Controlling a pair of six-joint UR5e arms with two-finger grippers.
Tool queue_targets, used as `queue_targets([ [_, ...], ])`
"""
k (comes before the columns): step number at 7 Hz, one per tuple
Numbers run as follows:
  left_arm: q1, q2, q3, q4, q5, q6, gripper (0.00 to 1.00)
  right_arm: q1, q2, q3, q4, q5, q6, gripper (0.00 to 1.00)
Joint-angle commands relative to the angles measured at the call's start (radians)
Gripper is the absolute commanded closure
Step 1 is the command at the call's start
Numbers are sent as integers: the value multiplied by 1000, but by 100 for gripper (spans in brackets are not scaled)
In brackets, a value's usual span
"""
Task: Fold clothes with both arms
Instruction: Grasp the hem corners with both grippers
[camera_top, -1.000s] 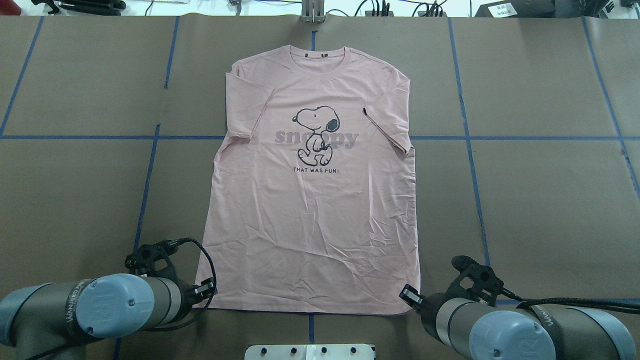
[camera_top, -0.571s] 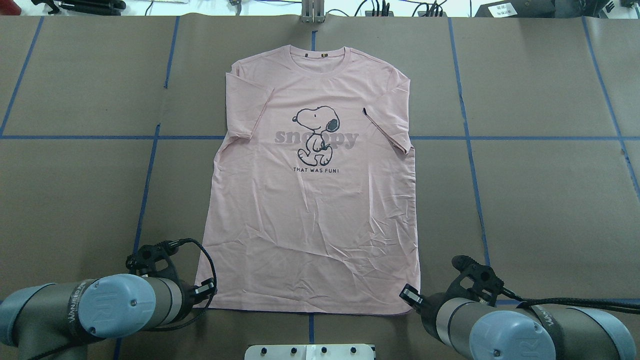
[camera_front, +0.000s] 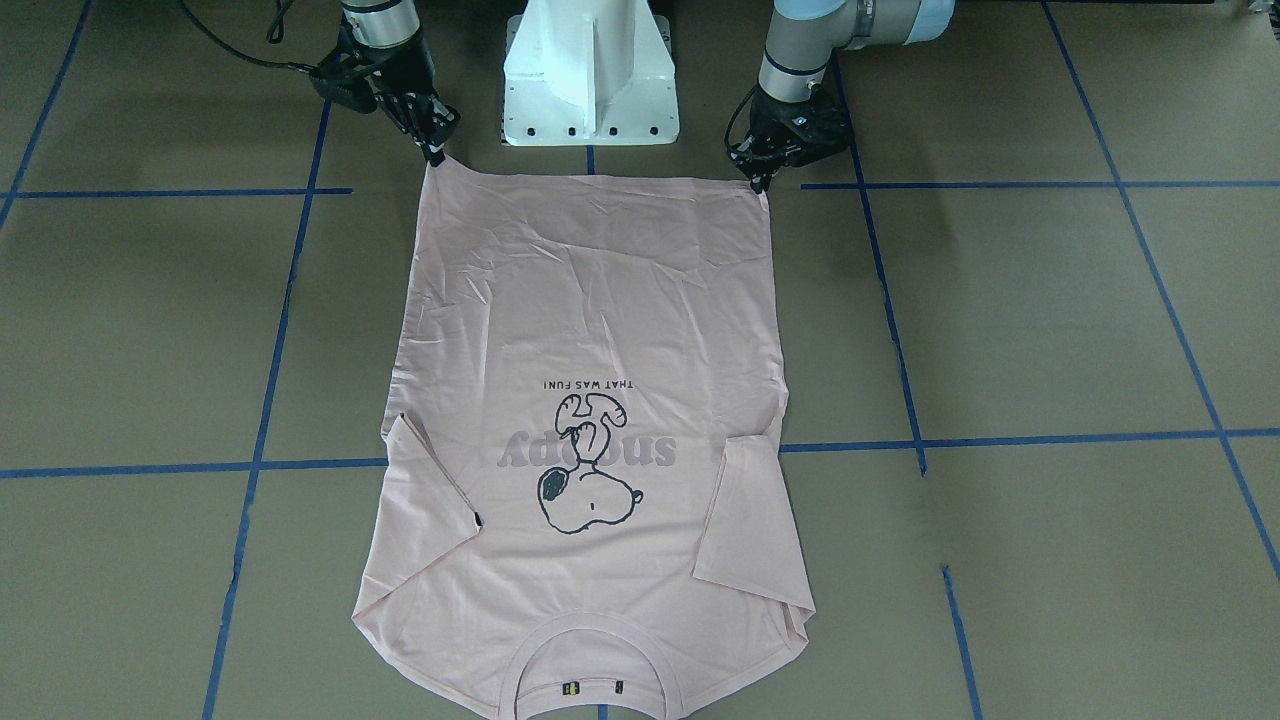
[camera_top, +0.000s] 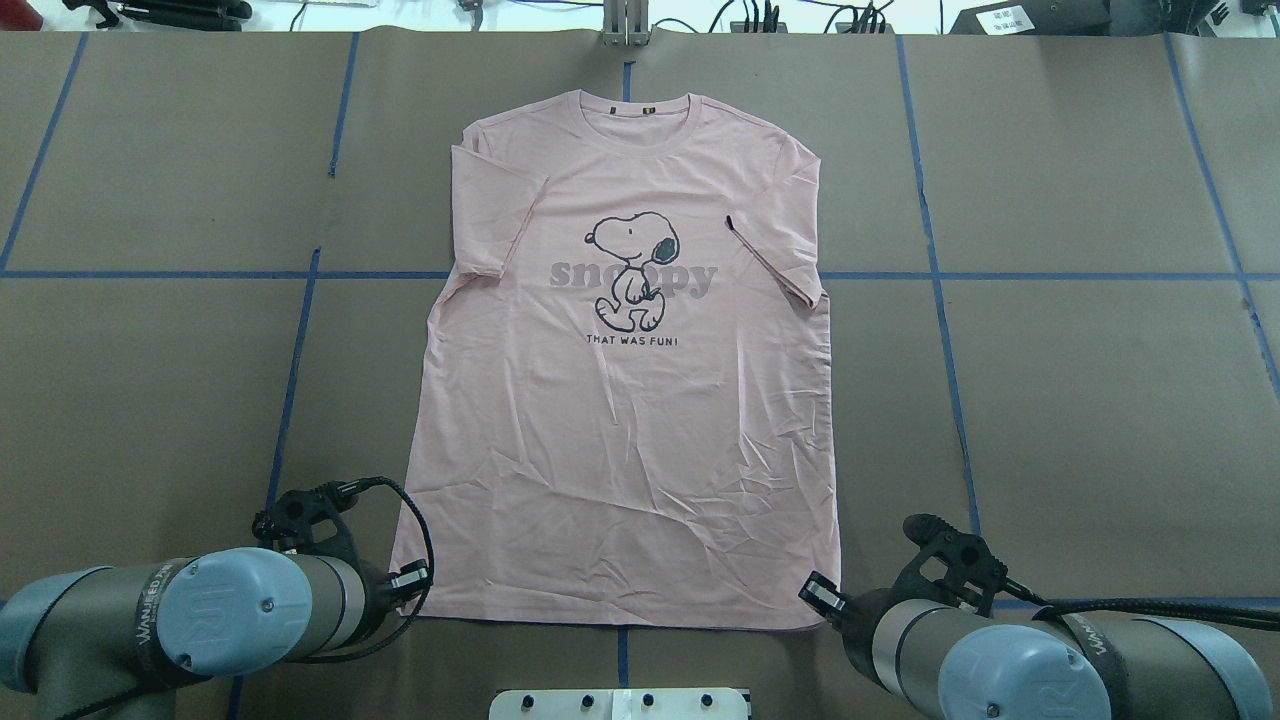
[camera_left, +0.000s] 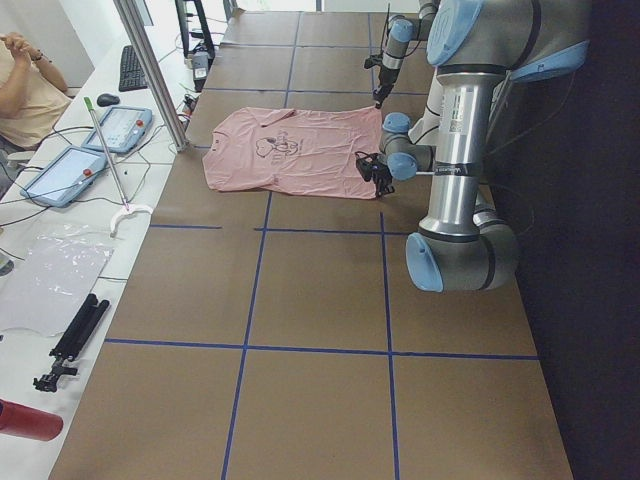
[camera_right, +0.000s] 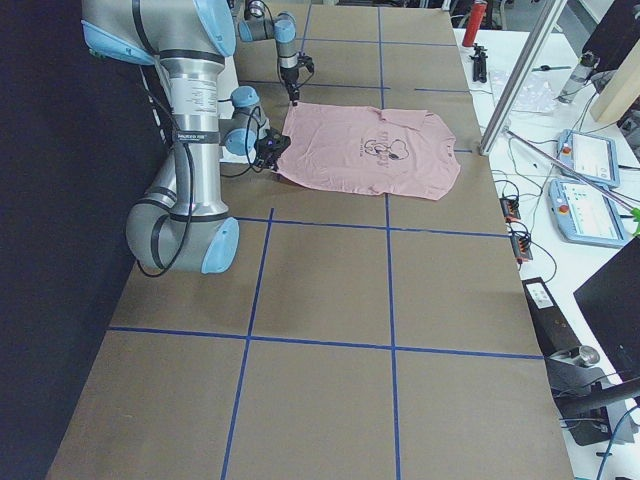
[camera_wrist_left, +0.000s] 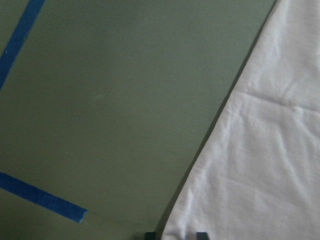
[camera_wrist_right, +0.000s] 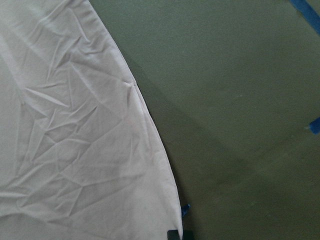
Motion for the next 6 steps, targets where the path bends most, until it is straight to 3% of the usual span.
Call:
queue_targets([
  [1, -2, -32, -19, 4, -7, 2, 100, -1, -11, 0, 1, -1, 0, 100],
  [2, -2, -27, -69, 7, -6, -2, 100, -1, -21, 9, -1, 1, 0, 100],
  [4, -2, -24, -160, 44, -41, -100, 100, -30, -165, 122, 2, 4, 0, 100],
  [6, -2, -34, -226, 80, -42, -162, 100, -35, -181, 170, 2, -2, 2, 100],
])
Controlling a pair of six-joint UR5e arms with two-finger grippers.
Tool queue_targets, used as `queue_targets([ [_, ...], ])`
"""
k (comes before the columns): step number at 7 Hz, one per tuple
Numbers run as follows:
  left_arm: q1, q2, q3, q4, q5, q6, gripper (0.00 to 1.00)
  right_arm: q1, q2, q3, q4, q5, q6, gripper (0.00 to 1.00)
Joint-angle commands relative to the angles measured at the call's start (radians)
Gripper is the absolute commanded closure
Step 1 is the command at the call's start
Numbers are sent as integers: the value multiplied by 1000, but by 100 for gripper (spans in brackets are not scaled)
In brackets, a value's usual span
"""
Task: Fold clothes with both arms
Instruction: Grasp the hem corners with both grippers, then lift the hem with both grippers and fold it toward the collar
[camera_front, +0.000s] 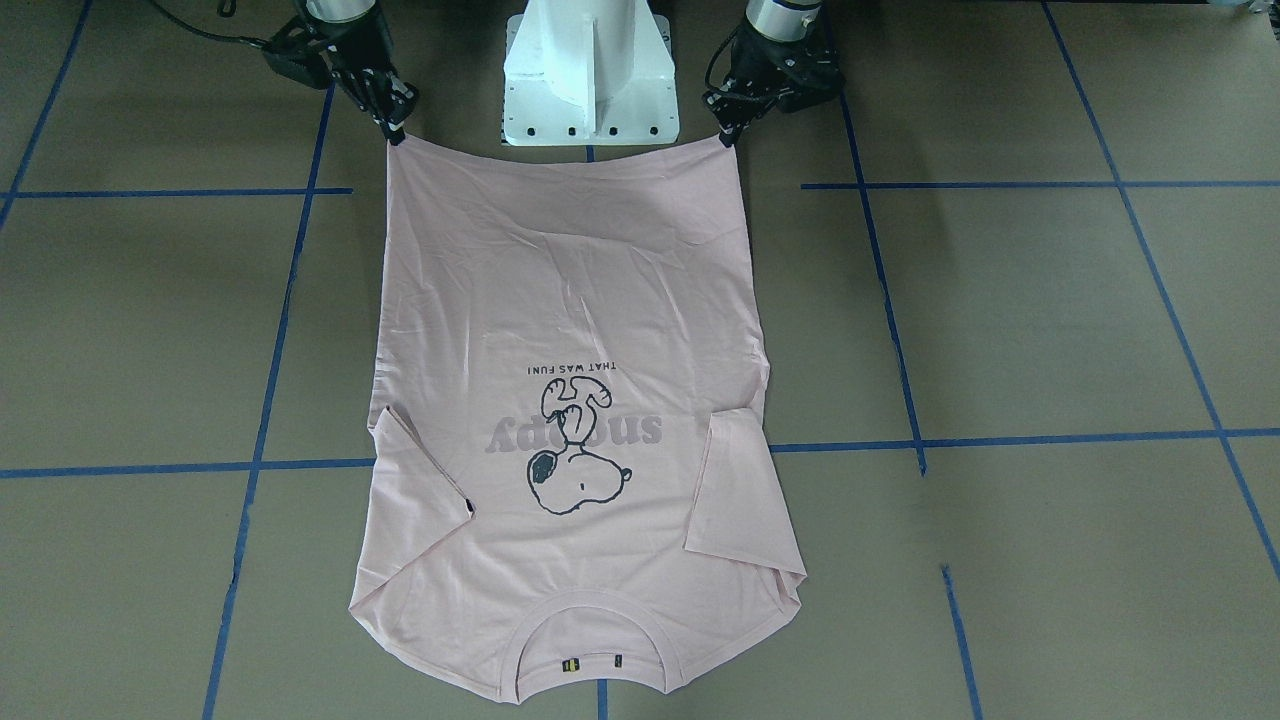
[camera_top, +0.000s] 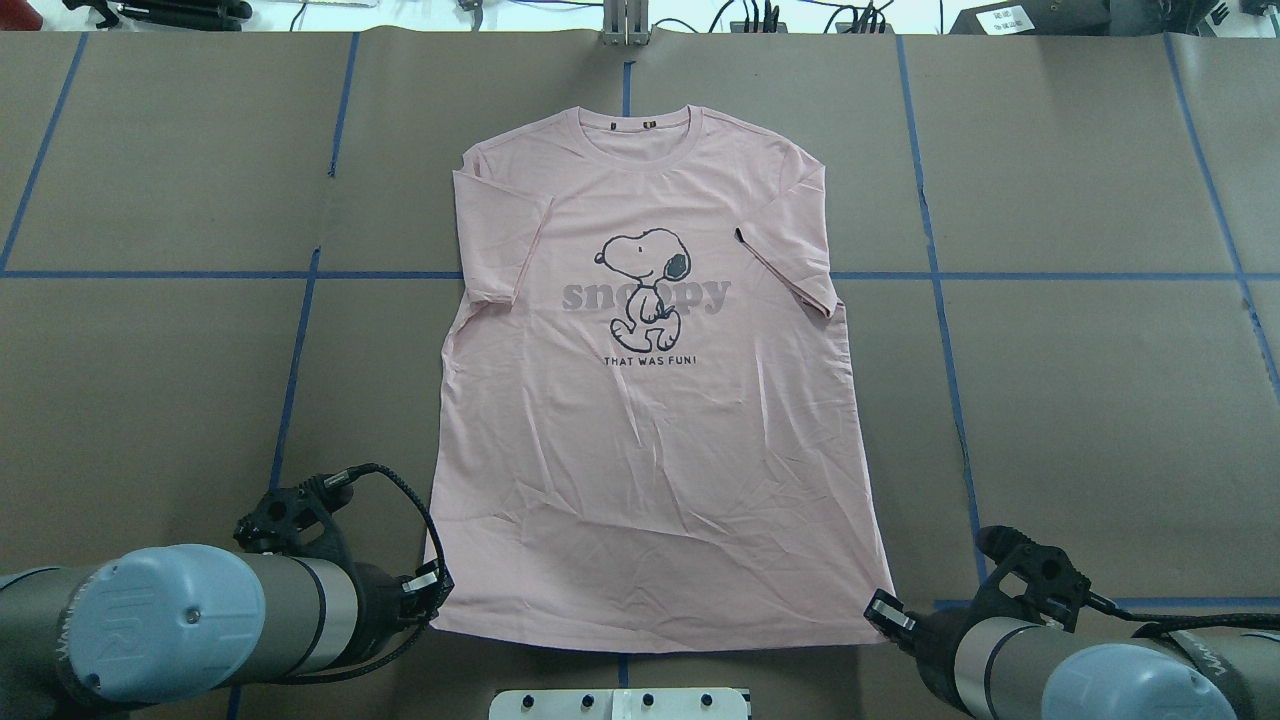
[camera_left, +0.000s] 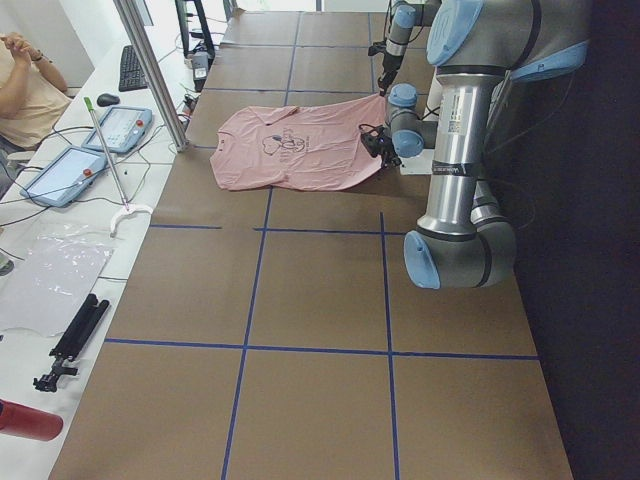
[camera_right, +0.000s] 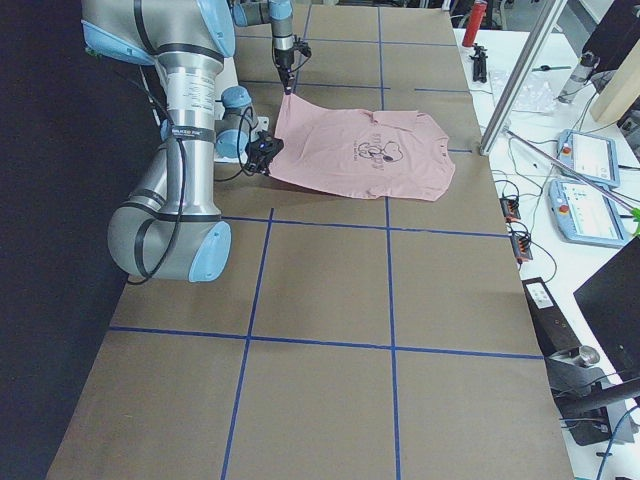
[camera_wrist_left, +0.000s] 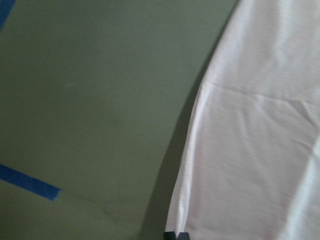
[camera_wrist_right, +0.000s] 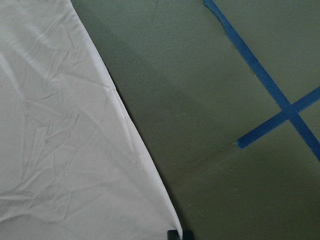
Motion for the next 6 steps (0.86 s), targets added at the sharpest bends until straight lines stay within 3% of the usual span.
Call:
queue_targets([
  [1, 0, -28, -34, 17, -10, -36, 100, 18, -11, 50, 1, -26, 1, 100],
  [3, -51, -94, -21, 15, -4, -30, 100, 116, 36, 43, 1, -39, -19, 100],
  [4, -110, -121, -14, 14, -1, -15, 100, 191, 112, 5, 1, -36, -66, 100],
  [5, -172, -161, 26, 14, -2, -1, 100, 254, 198, -58, -1, -36, -115, 100],
  [6, -225, -221, 126, 5, 1, 80, 100, 344, 273, -151, -2, -27, -181, 100],
])
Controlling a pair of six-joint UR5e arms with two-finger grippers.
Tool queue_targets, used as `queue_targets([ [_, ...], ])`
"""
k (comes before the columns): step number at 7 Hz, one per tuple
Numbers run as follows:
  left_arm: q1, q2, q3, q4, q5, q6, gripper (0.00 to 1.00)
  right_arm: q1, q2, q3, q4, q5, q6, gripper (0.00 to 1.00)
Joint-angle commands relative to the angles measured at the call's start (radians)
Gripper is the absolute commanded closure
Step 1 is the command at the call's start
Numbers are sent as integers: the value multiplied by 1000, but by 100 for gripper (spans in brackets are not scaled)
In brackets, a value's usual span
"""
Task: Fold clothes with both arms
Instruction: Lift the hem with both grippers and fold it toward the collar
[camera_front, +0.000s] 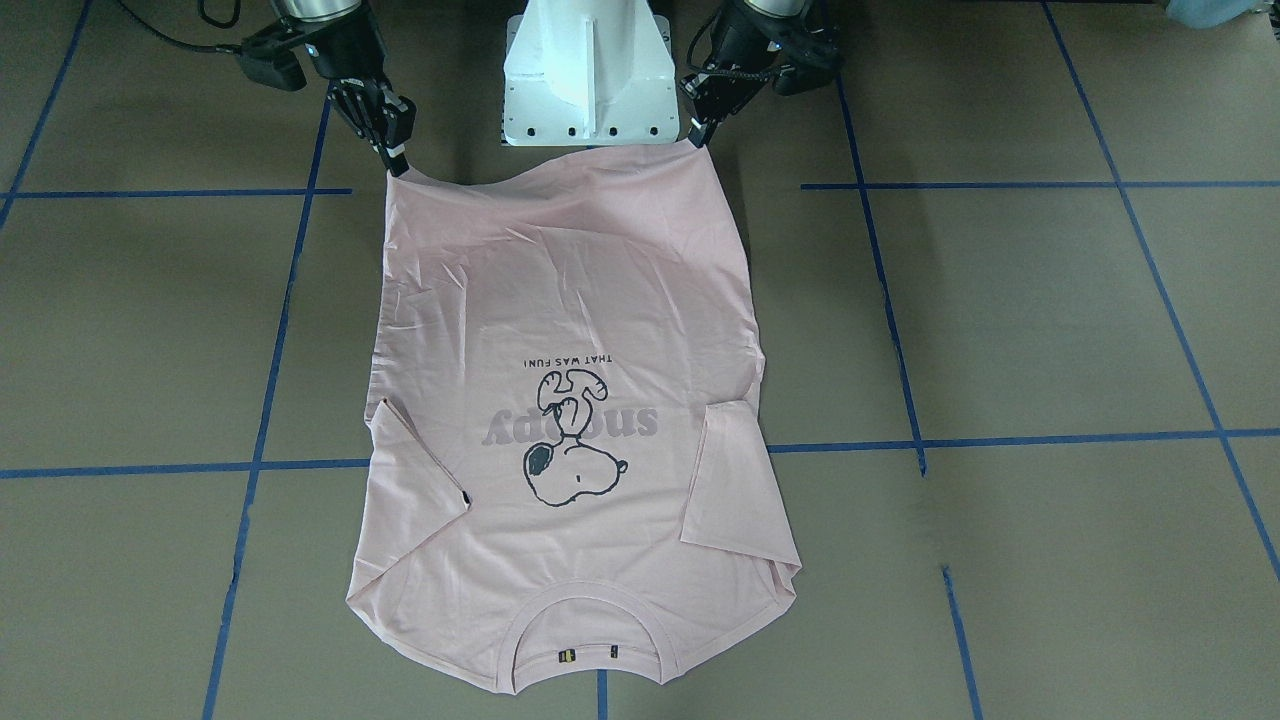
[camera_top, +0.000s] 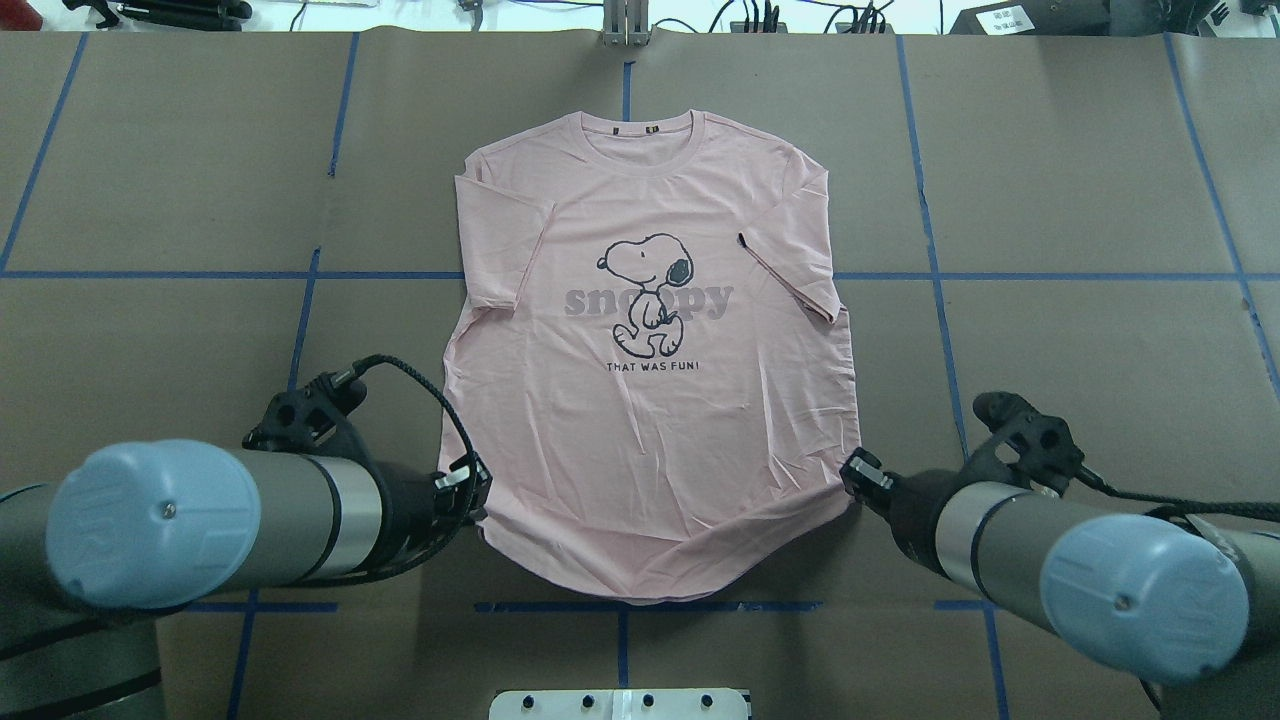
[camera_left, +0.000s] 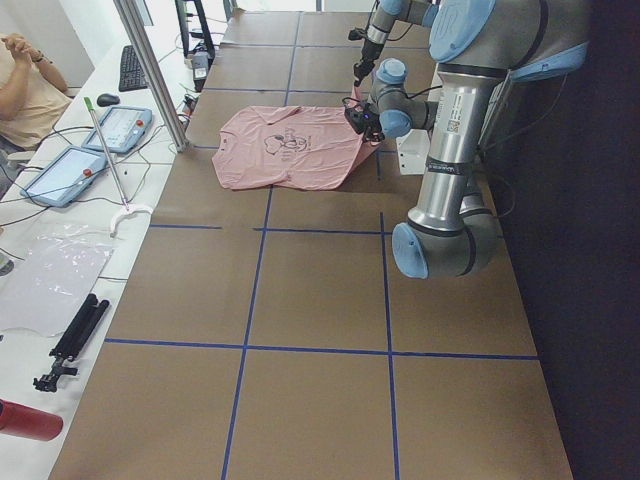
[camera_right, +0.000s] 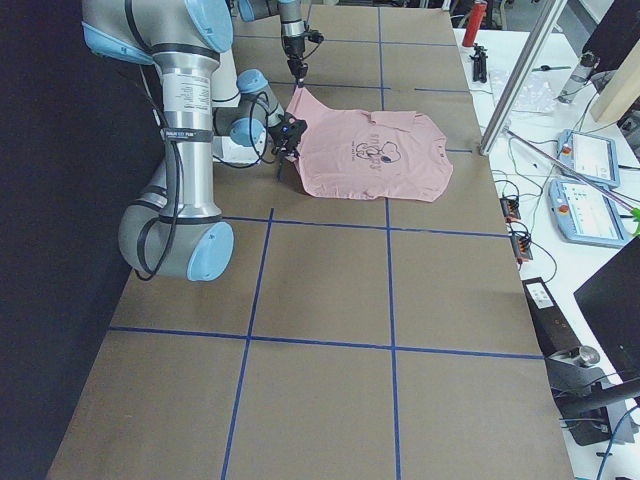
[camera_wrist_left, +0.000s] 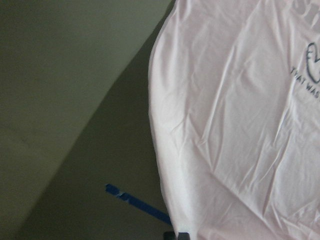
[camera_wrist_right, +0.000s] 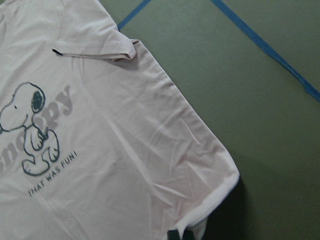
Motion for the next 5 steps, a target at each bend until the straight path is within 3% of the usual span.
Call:
queue_targets([
  [1, -116, -144, 205, -30, 4, 110, 100, 195, 135, -177, -2, 42, -250, 100],
  [2, -189, -163, 288, -82, 4, 121, 100, 296, 185, -260, 1, 109, -341, 100],
  [3, -230, -165, 356, -166, 2, 177, 100, 358, 295, -405, 4, 139, -386, 100],
  [4, -267, -167, 407, -191, 2, 190, 100, 402, 377, -517, 4, 142, -421, 100],
  [5, -319, -176, 433, -206, 2, 234, 100, 459, 420, -597, 6, 209, -498, 100],
])
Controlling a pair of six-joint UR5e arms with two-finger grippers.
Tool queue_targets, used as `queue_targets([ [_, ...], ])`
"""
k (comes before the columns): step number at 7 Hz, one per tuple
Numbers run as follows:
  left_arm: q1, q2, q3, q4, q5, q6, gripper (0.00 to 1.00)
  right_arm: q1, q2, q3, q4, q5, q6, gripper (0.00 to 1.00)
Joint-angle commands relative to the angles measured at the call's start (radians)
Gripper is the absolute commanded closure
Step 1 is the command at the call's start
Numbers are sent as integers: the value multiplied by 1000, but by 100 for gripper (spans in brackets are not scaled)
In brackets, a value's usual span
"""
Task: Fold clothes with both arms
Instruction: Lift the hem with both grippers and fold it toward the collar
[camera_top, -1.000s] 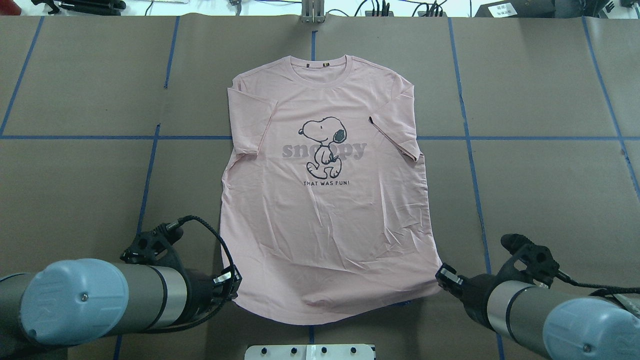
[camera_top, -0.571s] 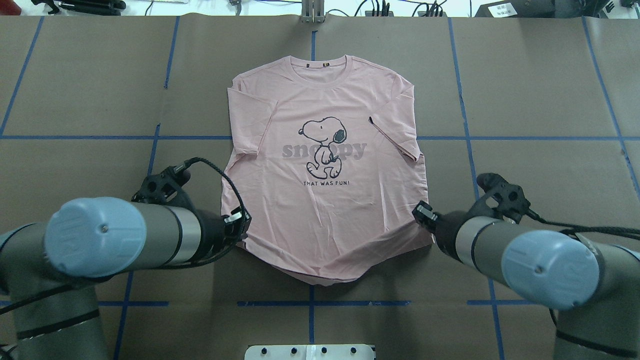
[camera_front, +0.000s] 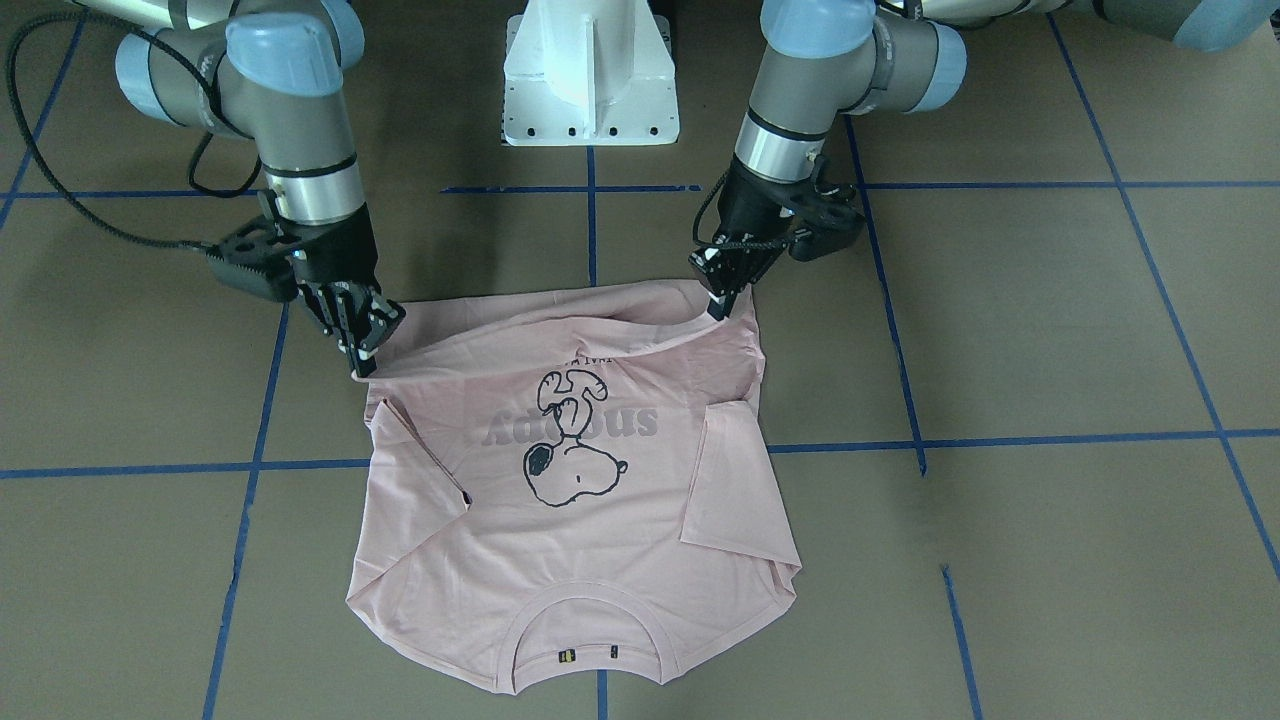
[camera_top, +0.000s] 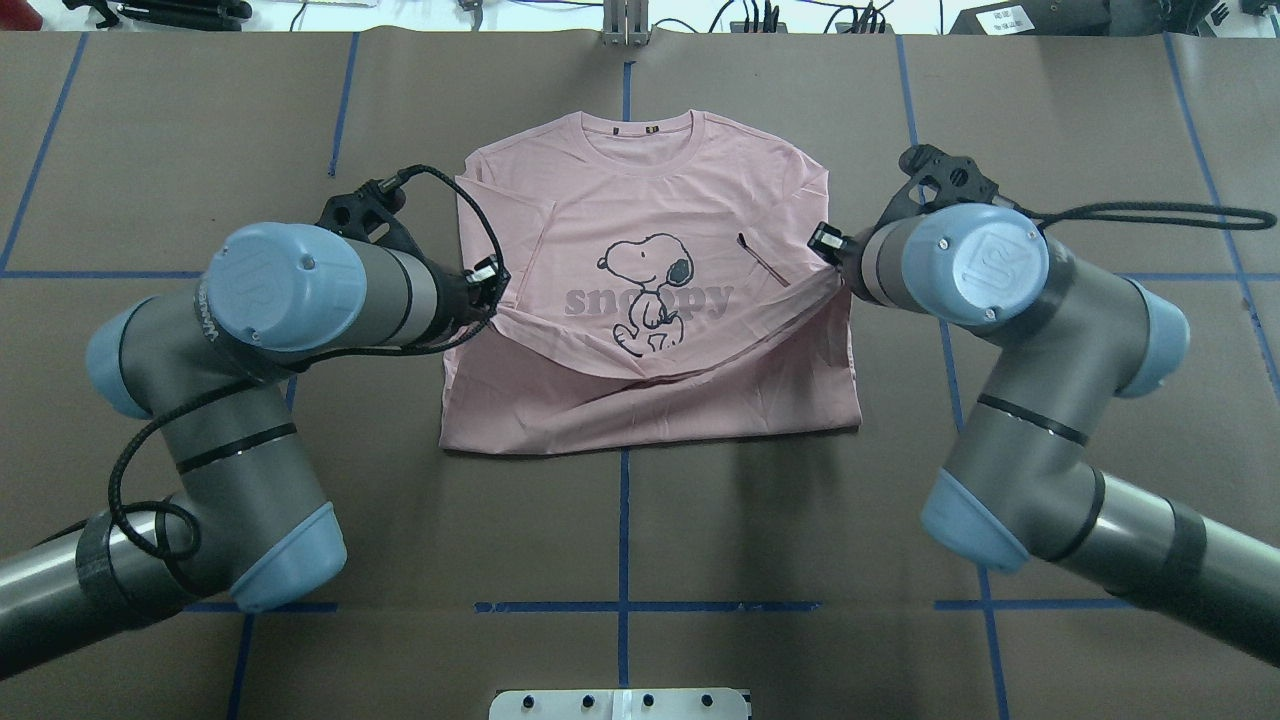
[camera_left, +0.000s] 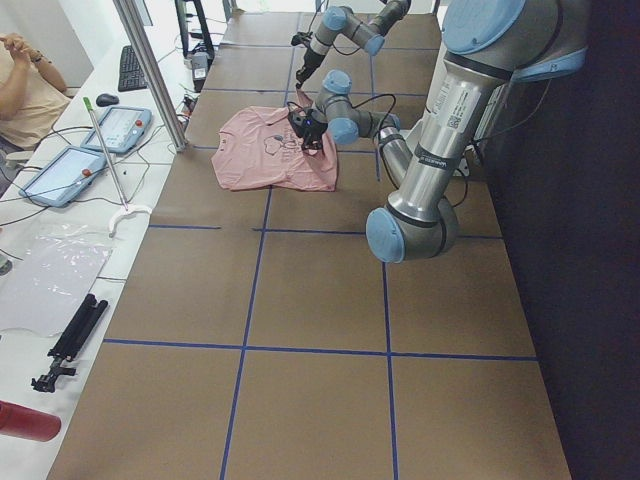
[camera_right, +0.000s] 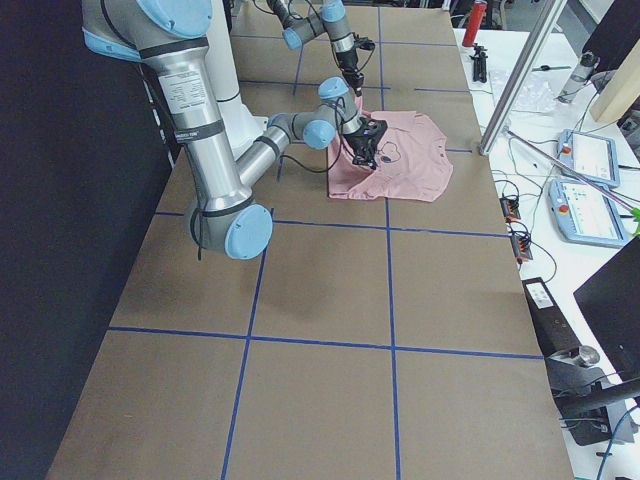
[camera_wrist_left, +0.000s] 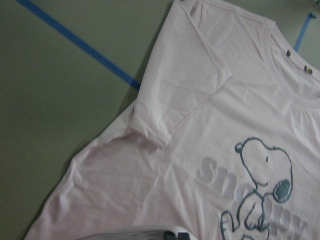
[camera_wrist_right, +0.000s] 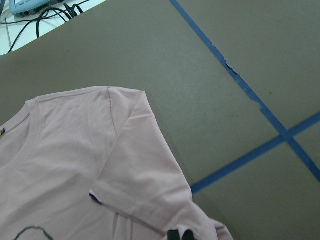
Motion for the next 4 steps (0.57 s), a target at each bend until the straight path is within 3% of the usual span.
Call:
queue_targets([
  [1, -71, -58, 132, -62, 1, 112, 100, 106, 122, -202, 3, 75, -126, 100],
  [3, -126, -199, 356, -133, 6, 212, 100, 155, 271, -395, 12, 80, -175, 100],
  [4, -159, -207, 375, -135, 18, 261, 100, 168, 298, -441, 12, 79, -198, 100],
])
